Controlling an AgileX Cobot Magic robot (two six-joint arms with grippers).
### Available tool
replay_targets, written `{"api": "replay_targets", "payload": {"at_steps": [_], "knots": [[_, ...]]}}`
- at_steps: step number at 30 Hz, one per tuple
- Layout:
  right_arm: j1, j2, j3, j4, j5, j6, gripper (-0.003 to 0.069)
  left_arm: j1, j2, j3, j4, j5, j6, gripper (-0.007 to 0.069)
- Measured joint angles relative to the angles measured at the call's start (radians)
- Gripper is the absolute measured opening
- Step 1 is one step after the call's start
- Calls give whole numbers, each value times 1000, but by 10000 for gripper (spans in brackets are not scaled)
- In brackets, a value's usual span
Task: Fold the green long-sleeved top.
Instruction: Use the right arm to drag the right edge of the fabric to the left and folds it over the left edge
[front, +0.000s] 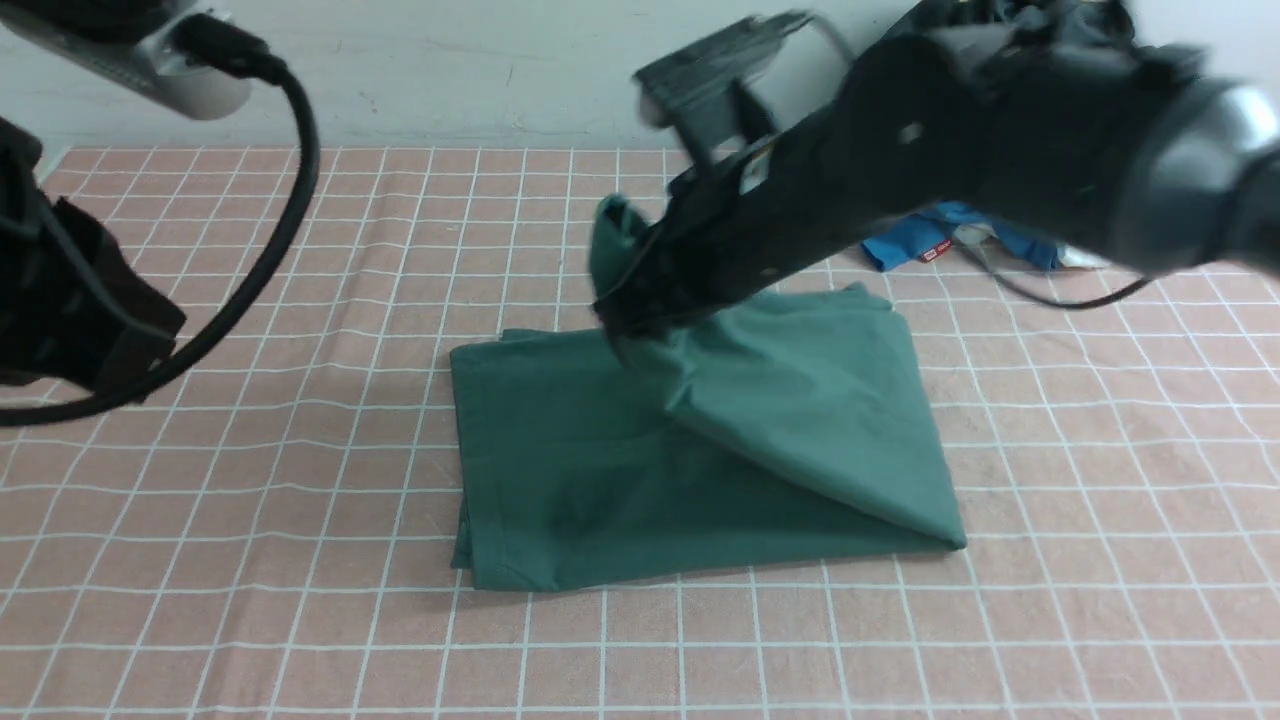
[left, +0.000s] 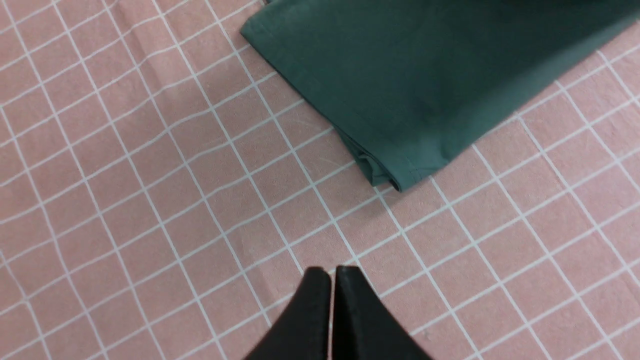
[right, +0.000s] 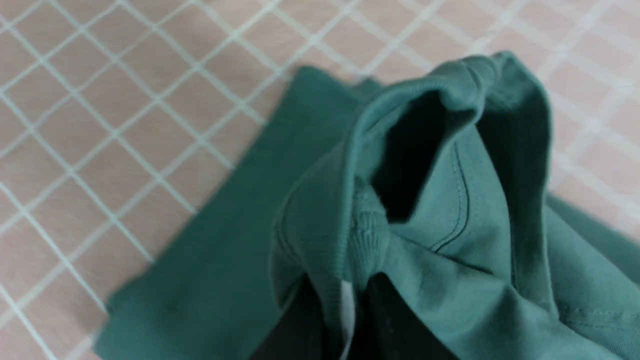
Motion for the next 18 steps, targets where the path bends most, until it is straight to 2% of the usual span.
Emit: {"api": "replay_targets", "payload": {"at_steps": [4,8,9,10,13,15,16,18], "knots": [[48,142,-80,53,-12,5,57,0,-104,94,-3,17,-1,-3],[56,204,-134,86,12,7,104,0,-184,177,5,25,-1,-3],[56,215,-169,102,37,9,164,0,-234,226,14,25,-1,-3],[56,215,-186,109,54,9,188,0,-257,242,16,25,-1,-3],[56,203,-263,115,176,9,325,0,-355,333,18,10,-2,-3],[54,194,-296,111,236,8,367,0,-400,379,18,-6,-5,-3],[49,173,-342,93,356,2,407,0,-464,435,17,-33,-13,-3],[45,160,-365,71,435,0,423,0,-515,479,14,-56,-28,-3]]}}
